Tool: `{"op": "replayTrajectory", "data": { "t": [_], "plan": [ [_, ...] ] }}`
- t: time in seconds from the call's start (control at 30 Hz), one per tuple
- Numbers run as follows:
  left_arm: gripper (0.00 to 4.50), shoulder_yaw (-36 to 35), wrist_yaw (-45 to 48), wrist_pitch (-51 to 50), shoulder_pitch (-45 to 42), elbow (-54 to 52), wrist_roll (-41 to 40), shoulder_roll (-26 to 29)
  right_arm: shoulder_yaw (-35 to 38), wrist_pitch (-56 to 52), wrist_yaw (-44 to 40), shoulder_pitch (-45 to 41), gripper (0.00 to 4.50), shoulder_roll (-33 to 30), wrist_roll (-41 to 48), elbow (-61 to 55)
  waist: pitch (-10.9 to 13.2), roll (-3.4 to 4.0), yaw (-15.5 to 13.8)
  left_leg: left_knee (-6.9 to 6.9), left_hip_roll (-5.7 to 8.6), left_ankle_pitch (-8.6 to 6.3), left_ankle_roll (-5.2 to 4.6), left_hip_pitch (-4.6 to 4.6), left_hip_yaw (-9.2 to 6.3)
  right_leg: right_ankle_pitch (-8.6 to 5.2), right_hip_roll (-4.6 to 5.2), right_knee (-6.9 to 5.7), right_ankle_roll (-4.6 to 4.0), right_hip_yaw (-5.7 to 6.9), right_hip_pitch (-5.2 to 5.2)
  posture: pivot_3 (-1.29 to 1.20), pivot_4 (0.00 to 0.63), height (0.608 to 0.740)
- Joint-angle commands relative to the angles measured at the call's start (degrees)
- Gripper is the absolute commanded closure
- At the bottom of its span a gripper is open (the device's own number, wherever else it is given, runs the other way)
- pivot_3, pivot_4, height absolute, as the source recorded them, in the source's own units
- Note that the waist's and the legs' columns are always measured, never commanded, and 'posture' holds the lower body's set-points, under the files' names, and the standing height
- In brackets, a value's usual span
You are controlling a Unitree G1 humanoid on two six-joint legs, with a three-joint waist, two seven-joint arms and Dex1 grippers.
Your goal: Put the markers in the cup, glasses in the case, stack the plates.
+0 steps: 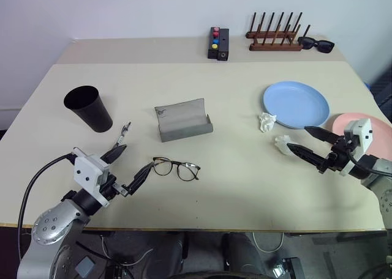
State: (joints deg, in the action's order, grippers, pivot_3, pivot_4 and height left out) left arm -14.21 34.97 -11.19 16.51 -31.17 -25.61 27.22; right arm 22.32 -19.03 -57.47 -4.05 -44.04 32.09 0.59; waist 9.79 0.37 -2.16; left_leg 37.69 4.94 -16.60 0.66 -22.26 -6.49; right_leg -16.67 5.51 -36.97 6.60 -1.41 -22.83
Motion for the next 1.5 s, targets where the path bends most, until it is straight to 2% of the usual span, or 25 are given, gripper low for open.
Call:
{"op": "replayTrajectory", "data": {
  "t": [0.03,0.2,0.67,0.87,1.03,1.17,1.33,1.5],
  "plan": [
    [0.0,-0.18,0.72,0.17,-1.16,0.25,-0.44,0.86,2.0,1.19,0.3,0.09,0.03,-0.65,0.32,-2.0,0.0,0.0,0.02,0.0,0.0,0.0,0.0,0.0,0.0,0.0,0.0,0.0,0.0,0.0,0.0,0.0,0.15,0.74],
    [0.0,-0.55,1.66,0.67,-1.85,1.42,-0.56,1.04,1.67,1.77,0.68,-0.04,0.03,-0.35,0.21,-1.54,0.0,0.0,0.06,0.0,0.0,0.0,0.0,0.0,0.0,0.01,0.0,0.0,0.01,0.01,-0.01,0.0,0.15,0.74],
    [0.0,-2.64,-2.56,-3.77,-1.6,-3.93,-2.18,0.88,-0.21,2.79,-0.44,-3.74,0.03,-0.21,-0.78,1.92,0.0,0.0,0.04,0.0,0.0,0.0,0.0,0.0,0.0,0.01,0.0,0.0,0.01,0.0,-0.01,0.0,0.15,0.74],
    [0.0,-3.42,-8.71,-6.91,-2.7,-4.68,-2.03,-0.9,-0.98,3.58,-1.05,-4.85,0.03,-0.16,-1.21,3.37,0.0,-0.01,-0.01,0.0,0.01,0.0,0.0,0.0,0.0,0.01,0.0,0.0,0.01,0.0,-0.01,0.0,0.15,0.74],
    [0.0,-4.63,-17.62,-14.12,-3.77,-7.65,-1.01,-2.46,-1.53,4.03,-1.48,-5.71,0.03,-0.07,-1.54,4.17,0.0,0.0,0.03,0.01,0.01,0.01,0.02,0.0,0.0,0.07,0.0,-0.04,0.13,0.0,-0.02,0.0,0.15,0.74],
    [0.0,-4.57,-24.36,-25.68,-4.79,-9.73,0.41,-1.01,-1.91,4.3,-1.82,-6.33,0.03,0.04,-1.76,4.75,0.0,0.0,0.04,0.01,0.02,0.01,0.02,0.0,0.0,0.08,-0.01,-0.04,0.14,0.0,-0.03,0.0,0.15,0.74],
    [0.0,-8.96,-27.59,-38.1,-8.51,-10.01,-5.32,-0.73,-2.3,4.42,-1.95,-6.27,0.03,0.28,-1.78,4.72,0.01,-0.02,-0.03,0.02,0.03,0.02,0.03,0.0,-0.02,0.08,-0.03,-0.07,0.14,0.01,-0.04,0.0,0.15,0.74],
    [0.0,-11.29,-29.29,-46.6,-15.22,-8.14,-6.2,2.46,-2.44,4.41,-2.03,-6.2,0.03,0.33,-1.68,4.64,0.01,-0.02,0.02,0.03,0.04,0.05,0.08,0.0,-0.04,0.08,-0.03,-0.11,0.14,0.02,-0.05,0.0,0.15,0.74]
  ]
}}
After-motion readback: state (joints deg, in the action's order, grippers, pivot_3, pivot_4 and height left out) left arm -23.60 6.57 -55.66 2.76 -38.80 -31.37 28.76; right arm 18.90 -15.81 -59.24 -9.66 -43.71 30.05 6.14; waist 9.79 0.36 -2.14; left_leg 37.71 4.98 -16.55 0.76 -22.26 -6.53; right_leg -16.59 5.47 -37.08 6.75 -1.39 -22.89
